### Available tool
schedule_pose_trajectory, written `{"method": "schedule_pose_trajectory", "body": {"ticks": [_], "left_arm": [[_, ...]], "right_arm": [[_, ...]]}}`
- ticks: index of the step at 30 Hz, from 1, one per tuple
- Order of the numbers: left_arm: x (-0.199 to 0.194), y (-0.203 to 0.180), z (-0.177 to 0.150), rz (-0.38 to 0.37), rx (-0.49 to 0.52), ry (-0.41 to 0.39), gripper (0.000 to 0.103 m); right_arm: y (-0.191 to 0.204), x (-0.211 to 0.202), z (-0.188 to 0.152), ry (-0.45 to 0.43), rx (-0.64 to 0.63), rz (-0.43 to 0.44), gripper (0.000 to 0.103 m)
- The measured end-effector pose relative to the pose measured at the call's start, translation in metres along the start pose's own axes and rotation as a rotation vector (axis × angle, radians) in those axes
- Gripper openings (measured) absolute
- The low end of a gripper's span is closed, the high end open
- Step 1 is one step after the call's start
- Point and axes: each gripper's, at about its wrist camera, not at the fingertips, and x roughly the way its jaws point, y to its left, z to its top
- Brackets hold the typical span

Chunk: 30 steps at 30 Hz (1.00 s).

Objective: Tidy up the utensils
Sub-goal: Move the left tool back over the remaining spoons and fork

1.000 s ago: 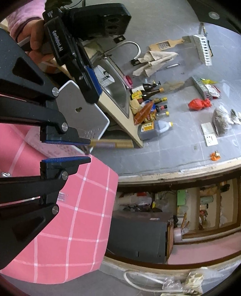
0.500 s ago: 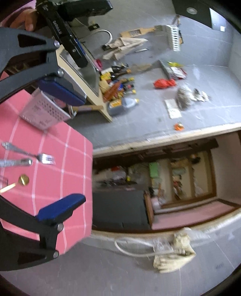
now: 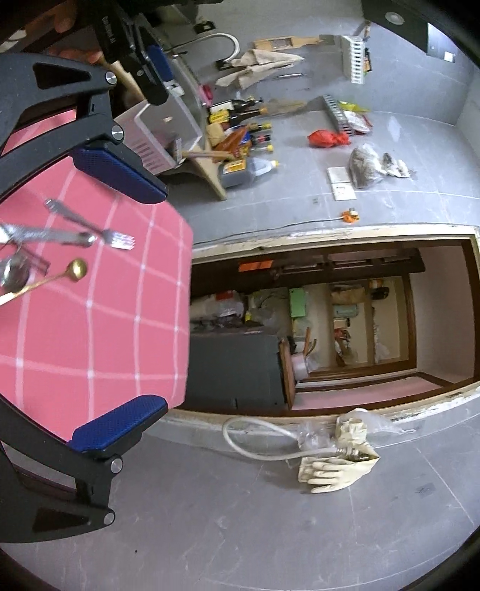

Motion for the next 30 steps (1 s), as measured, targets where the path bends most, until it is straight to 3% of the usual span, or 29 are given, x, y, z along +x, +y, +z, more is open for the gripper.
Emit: {"method": "schedule_pose_trajectory", "body": {"ticks": [15,24,26,30], "left_arm": [[-0.001,-0.014,-0.063,0.034,-0.041,0.192,0.103],[0.007,-0.005,-0.103,-0.084,-0.168,0.415,0.102],[0.007,-0.005,-0.113,-0.114,-0.193,0.448,0.101],[0.010,-0.009,-0.126,-0.173,-0.221,0.499,0.089]], "right_arm": [[-0.022,0.029,-0.063,0.196,-0.043,0.059,0.102],[-0.019,0.062,-0.103,0.380,0.000,0.195,0.101],[-0.017,0.068,-0.111,0.410,0.004,0.224,0.094],[-0.011,0.082,-0.126,0.475,-0.015,0.288,0.066]]}}
